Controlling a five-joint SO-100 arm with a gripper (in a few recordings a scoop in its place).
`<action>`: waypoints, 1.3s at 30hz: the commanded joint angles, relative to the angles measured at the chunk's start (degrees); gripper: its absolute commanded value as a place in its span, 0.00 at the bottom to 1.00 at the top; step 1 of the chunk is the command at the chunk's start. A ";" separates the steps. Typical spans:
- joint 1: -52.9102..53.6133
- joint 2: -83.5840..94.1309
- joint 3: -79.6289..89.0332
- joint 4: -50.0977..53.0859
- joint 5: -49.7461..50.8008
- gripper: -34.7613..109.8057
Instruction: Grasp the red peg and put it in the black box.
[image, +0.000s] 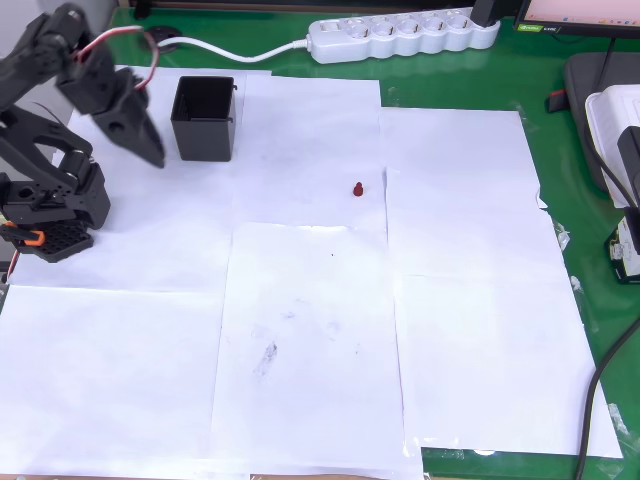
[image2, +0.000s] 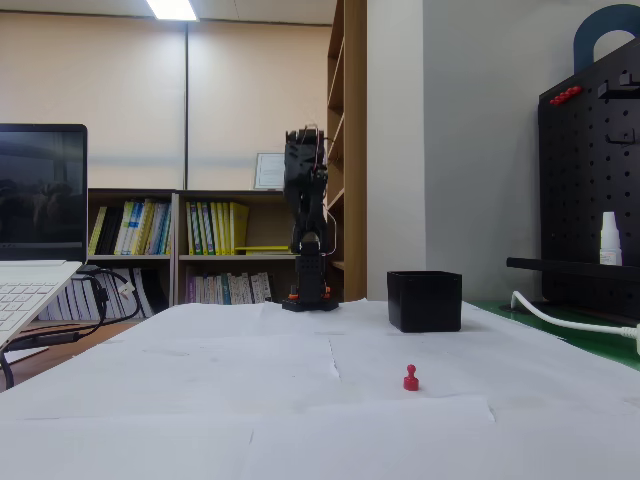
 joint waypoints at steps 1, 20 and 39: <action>0.44 7.91 10.90 5.45 2.20 0.24; -8.96 14.59 -20.48 -54.14 8.17 0.24; -11.16 23.82 -42.71 -97.56 3.25 0.25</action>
